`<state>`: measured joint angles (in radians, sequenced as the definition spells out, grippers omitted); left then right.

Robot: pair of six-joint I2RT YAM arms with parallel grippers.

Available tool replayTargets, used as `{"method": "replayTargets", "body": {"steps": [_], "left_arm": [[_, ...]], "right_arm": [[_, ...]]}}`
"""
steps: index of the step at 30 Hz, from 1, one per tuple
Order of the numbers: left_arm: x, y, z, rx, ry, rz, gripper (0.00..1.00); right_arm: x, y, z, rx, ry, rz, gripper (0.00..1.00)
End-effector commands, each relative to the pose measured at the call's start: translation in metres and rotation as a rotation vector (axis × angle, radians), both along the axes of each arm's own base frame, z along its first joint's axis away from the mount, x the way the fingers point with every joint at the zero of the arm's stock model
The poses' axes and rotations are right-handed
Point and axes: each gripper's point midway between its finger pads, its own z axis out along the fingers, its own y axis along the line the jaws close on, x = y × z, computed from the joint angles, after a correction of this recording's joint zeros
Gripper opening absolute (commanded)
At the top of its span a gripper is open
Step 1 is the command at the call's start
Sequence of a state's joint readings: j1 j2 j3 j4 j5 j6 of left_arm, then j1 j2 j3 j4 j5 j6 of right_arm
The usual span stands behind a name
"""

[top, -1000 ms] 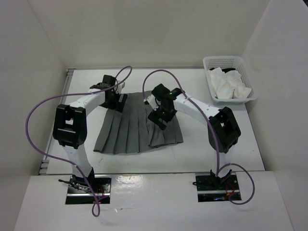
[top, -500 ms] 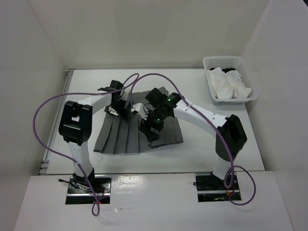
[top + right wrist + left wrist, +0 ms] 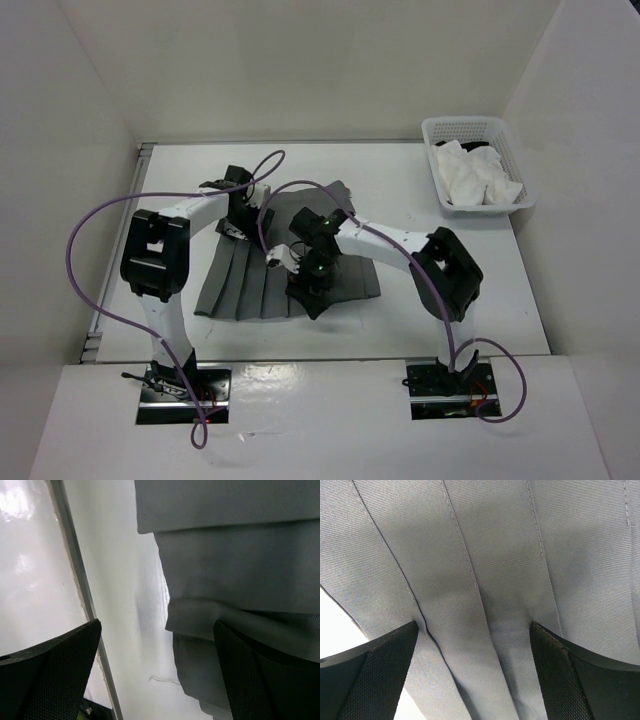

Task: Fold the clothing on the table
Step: Flatten the skirt out

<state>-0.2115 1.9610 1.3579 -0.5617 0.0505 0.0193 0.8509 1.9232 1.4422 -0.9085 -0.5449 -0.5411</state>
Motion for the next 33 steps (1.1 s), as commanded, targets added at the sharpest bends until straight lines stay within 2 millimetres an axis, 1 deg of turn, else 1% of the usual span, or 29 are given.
{"method": "replayTargets", "body": {"steps": [1,2,3,4,6,7,9,10,11,13,14,15,17,18,19,20,21,22,23,24,25,26,27,28,29,30,31,32,33], "left_arm": [[-0.009,0.001,-0.012,-0.021,0.061,0.015,0.98],[-0.009,0.001,-0.012,-0.021,0.061,0.015,0.98],[-0.009,0.001,-0.012,-0.021,0.061,0.015,0.98],[-0.009,0.001,-0.012,-0.021,0.061,0.015,0.98],[-0.009,0.001,-0.012,-0.021,0.061,0.015,0.98],[-0.009,0.001,-0.012,-0.021,0.061,0.015,0.98],[-0.009,0.001,-0.012,-0.021,0.061,0.015,0.98],[-0.009,0.001,-0.012,-0.021,0.061,0.015,0.98],[-0.009,0.001,-0.012,-0.021,0.061,0.015,0.98],[-0.009,0.001,-0.012,-0.021,0.061,0.015,0.98],[-0.009,0.001,-0.012,-0.021,0.061,0.015,0.98],[-0.008,0.001,-0.009,-0.023,0.052,0.015,0.98],[-0.005,0.001,0.001,-0.026,0.034,0.015,0.98],[-0.004,0.002,0.006,-0.042,0.023,0.021,0.98],[-0.001,0.000,0.022,-0.057,-0.017,0.007,0.98],[0.001,0.002,0.032,-0.071,-0.039,0.012,0.98],[0.006,0.007,0.042,-0.074,-0.076,0.016,0.98],[0.009,0.008,0.064,-0.096,-0.130,0.018,0.98],[0.013,0.009,0.076,-0.112,-0.169,0.022,0.98],[0.019,0.020,0.087,-0.116,-0.213,0.047,0.98],[0.022,0.024,0.108,-0.139,-0.272,0.053,1.00],[0.026,0.029,0.117,-0.153,-0.302,0.072,1.00],[0.032,0.043,0.131,-0.171,-0.353,0.112,1.00],[0.033,0.046,0.130,-0.192,-0.356,0.118,1.00],[0.036,0.053,0.138,-0.211,-0.380,0.146,1.00],[0.041,0.066,0.137,-0.226,-0.400,0.181,1.00],[0.042,0.070,0.136,-0.241,-0.405,0.185,1.00],[0.042,0.071,0.130,-0.261,-0.387,0.186,1.00],[0.043,0.076,0.118,-0.258,-0.358,0.201,1.00]], "right_arm": [[0.016,-0.011,-0.002,-0.011,-0.052,-0.030,0.97],[0.028,-0.023,-0.003,-0.023,-0.059,-0.071,0.97],[0.036,-0.029,0.003,-0.016,-0.079,-0.097,0.97],[0.046,-0.047,-0.002,-0.045,-0.080,-0.148,0.97],[0.055,-0.068,0.004,-0.067,-0.112,-0.198,0.97],[0.063,-0.089,-0.003,-0.122,-0.143,-0.241,0.97],[0.066,-0.107,0.000,-0.146,-0.179,-0.265,0.97],[0.063,-0.122,-0.007,-0.193,-0.186,-0.281,0.97],[0.064,-0.131,-0.008,-0.210,-0.191,-0.302,0.97],[0.061,-0.140,-0.009,-0.232,-0.213,-0.307,0.97],[0.065,-0.146,-0.007,-0.244,-0.235,-0.323,0.97],[0.064,-0.147,-0.003,-0.242,-0.237,-0.324,0.97],[0.068,-0.144,0.022,-0.203,-0.278,-0.342,0.97],[0.080,-0.136,0.045,-0.158,-0.329,-0.353,0.97],[0.080,-0.132,0.069,-0.106,-0.356,-0.368,0.97],[0.086,-0.126,0.088,-0.060,-0.392,-0.373,0.97],[0.097,-0.119,0.115,-0.003,-0.445,-0.400,0.98],[0.103,-0.116,0.129,0.024,-0.475,-0.443,0.98],[0.117,-0.111,0.145,0.070,-0.540,-0.478,0.98],[0.129,-0.113,0.154,0.078,-0.598,-0.524,0.99],[0.139,-0.113,0.160,0.098,-0.623,-0.578,0.99],[0.153,-0.107,0.160,0.120,-0.647,-0.599,0.99],[0.161,-0.107,0.155,0.117,-0.642,-0.620,0.99],[0.170,-0.111,0.148,0.107,-0.634,-0.646,0.99],[0.176,-0.111,0.140,0.099,-0.618,-0.671,0.99],[0.188,-0.111,0.121,0.073,-0.599,-0.679,0.99],[0.190,-0.112,0.111,0.062,-0.568,-0.688,0.99],[0.196,-0.115,0.102,0.049,-0.560,-0.700,0.99],[0.202,-0.112,0.089,0.037,-0.549,-0.698,0.99]]}}
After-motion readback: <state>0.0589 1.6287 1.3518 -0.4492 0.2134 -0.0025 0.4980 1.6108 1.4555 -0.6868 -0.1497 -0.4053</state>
